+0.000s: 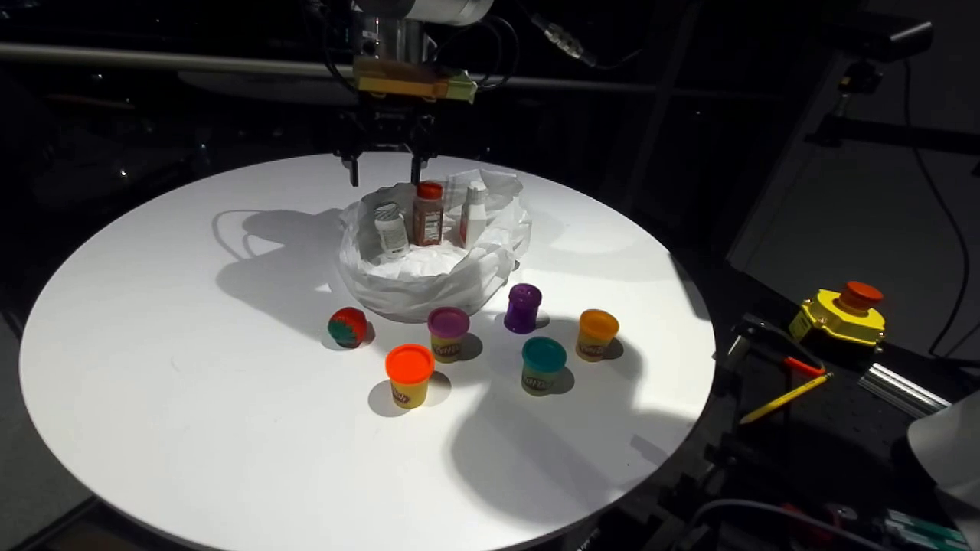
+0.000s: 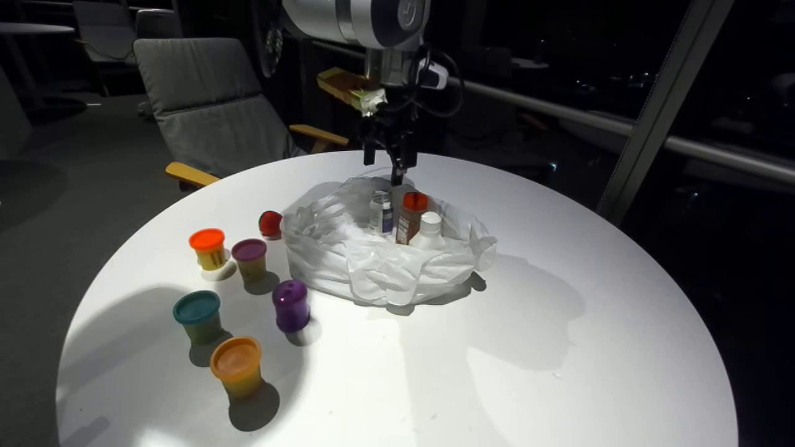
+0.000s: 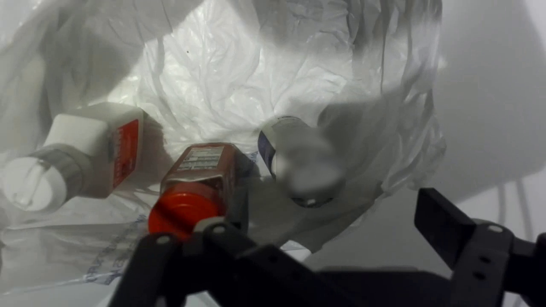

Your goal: Pick up the objects from the table and put them on the plastic

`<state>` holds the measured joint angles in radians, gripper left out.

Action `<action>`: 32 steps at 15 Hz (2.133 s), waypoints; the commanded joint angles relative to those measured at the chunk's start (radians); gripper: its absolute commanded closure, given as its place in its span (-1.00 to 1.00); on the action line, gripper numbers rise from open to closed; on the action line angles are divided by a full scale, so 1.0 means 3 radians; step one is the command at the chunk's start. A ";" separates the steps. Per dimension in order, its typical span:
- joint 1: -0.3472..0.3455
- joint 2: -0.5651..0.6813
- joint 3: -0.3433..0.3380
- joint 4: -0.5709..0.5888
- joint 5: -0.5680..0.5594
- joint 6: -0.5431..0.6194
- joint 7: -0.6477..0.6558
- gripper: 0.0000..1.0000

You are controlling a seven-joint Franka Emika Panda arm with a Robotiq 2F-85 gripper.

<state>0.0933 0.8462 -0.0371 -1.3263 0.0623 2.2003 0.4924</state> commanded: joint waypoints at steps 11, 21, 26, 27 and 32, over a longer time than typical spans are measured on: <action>0.0194 -0.1714 -0.0083 -0.2473 -0.0114 0.0508 0.0080 -1.00; -0.0004 -0.1849 -0.0093 -0.3952 -0.0180 0.2091 -0.0448 -1.00; -0.0012 -0.1889 0.0015 -0.4191 -0.0031 0.2659 -0.0613 -1.00; -0.0037 -0.1897 0.0067 -0.4210 0.0013 0.2713 -0.0664 -1.00; -0.0008 -0.1754 0.0163 -0.4117 0.0077 0.2740 -0.0773 -1.00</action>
<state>0.0953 0.3158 -0.0060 -2.5626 0.0628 3.0017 0.2977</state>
